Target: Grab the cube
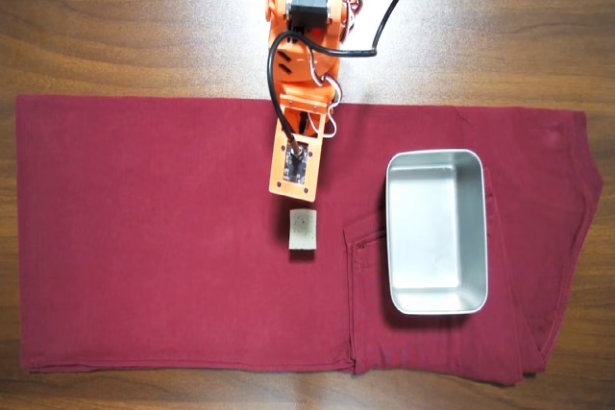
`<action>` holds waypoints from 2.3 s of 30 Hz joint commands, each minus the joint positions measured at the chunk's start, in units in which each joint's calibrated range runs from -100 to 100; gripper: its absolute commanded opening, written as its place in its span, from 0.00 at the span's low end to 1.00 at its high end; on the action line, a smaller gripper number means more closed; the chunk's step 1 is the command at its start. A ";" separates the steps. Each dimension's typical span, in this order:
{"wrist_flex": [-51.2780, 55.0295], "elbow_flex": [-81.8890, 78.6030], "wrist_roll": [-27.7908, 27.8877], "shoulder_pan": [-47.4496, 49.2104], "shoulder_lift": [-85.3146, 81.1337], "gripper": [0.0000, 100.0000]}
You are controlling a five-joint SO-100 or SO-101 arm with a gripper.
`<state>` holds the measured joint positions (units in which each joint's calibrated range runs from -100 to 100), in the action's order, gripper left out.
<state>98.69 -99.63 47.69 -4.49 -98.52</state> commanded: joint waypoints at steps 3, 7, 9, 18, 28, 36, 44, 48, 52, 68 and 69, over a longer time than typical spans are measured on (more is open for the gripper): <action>1.31 -0.37 0.05 -0.31 0.12 0.00; 1.31 -0.37 0.05 -0.31 0.12 0.00; 1.31 -0.37 0.05 -0.31 0.12 0.00; 1.31 -0.37 0.05 -0.31 0.12 0.00; 1.31 -0.37 -0.49 0.94 0.12 0.00; -8.18 19.93 1.66 -1.46 25.42 0.10; -0.71 72.82 5.18 -0.70 72.47 0.25; -5.42 75.19 6.54 -2.52 83.30 0.30; -7.91 75.19 6.89 -3.48 86.41 0.34; -19.99 75.28 5.57 -2.52 99.55 0.36; -20.63 75.28 5.27 -2.04 100.08 0.33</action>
<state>79.44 -26.52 53.41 -7.78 1.30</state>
